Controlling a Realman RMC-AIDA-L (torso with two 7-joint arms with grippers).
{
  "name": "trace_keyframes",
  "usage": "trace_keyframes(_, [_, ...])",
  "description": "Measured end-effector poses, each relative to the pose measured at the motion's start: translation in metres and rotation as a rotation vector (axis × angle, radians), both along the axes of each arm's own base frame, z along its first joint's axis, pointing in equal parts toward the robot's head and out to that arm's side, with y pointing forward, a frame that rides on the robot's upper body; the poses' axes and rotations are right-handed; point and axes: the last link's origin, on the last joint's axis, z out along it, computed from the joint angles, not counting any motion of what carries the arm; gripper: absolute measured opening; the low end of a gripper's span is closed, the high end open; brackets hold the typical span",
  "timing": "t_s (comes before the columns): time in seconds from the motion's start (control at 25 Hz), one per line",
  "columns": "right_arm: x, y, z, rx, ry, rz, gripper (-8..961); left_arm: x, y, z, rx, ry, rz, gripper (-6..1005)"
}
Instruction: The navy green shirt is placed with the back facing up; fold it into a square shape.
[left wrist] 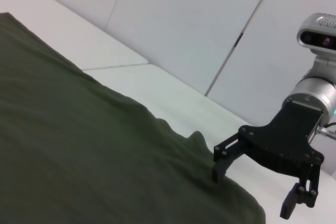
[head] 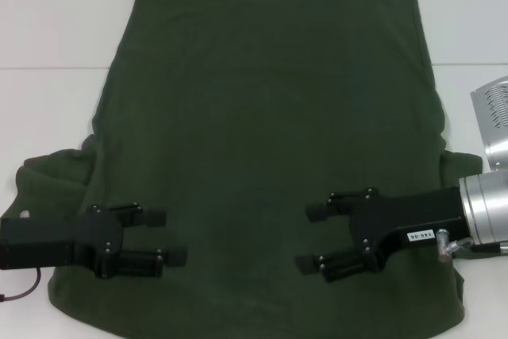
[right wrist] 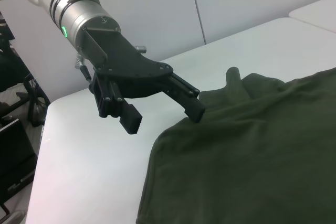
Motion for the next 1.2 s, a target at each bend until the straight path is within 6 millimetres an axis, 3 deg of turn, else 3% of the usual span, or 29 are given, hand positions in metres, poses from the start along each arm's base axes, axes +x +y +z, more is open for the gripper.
trace_keyframes(0.96, [0.001,0.0,0.002,0.009,0.006,-0.006,941,0.0,0.0,0.002,0.001,-0.007,0.004,947])
trace_keyframes(1.08, [0.0,0.009,0.014,0.055,0.059,-0.077,941,-0.002,0.006,0.013,0.053,-0.049,0.075,947])
trace_keyframes(1.12, [0.0,0.012,0.019,0.074,0.081,-0.108,941,-0.007,0.013,0.029,0.114,-0.095,0.164,947])
trace_keyframes(1.2, [0.0,0.022,0.033,0.113,0.13,-0.187,941,-0.009,0.016,0.038,0.142,-0.116,0.205,947])
